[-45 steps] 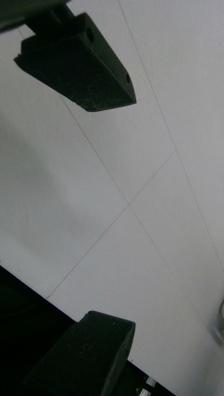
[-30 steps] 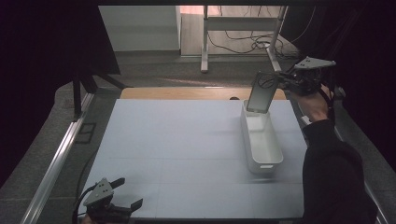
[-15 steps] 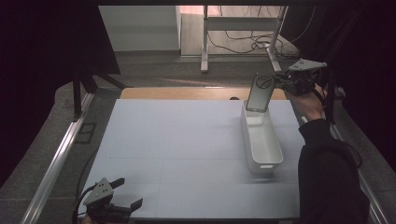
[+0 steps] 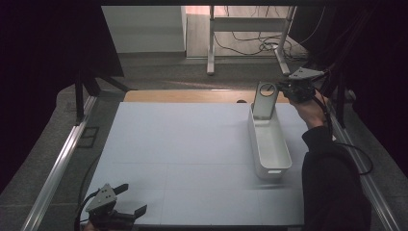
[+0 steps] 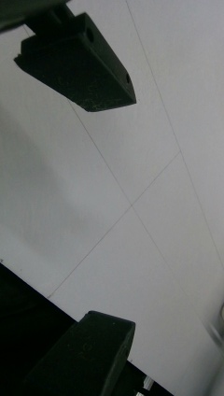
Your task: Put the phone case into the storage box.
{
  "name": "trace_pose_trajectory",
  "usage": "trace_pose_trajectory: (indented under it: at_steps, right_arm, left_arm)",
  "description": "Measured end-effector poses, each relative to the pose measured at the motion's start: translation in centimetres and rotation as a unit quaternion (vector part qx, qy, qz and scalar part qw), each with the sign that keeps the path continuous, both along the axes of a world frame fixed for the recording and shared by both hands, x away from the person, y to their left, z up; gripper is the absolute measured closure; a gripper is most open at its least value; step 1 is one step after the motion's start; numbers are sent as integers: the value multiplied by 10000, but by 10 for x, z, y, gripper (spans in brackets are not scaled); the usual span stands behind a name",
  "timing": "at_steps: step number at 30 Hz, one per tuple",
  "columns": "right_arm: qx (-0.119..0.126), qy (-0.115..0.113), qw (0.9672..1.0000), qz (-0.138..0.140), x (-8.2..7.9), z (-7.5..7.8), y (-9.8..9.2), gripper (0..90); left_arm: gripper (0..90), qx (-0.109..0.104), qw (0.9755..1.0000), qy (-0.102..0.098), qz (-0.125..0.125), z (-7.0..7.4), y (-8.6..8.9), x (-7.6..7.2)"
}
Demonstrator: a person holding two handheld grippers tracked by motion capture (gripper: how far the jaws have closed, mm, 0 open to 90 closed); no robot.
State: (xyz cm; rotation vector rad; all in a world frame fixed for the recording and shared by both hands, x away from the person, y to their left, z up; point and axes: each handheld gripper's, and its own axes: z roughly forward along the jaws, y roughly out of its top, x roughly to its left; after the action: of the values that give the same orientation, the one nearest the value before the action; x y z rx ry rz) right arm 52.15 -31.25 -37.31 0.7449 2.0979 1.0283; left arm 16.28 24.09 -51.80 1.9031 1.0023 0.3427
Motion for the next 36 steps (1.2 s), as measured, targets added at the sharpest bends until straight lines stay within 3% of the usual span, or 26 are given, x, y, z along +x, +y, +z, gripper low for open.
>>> trace_pose_trajectory:
  at_steps: [15,36]
  right_arm:
    - [-90,32,9999,38,7,-22,3,794]
    - [-182,18,9998,-14,9,-31,4,788]
  left_arm:
    - [0,-5,10000,2,-19,0,0,0]
    - [0,-11,10000,-3,-56,0,0,0]
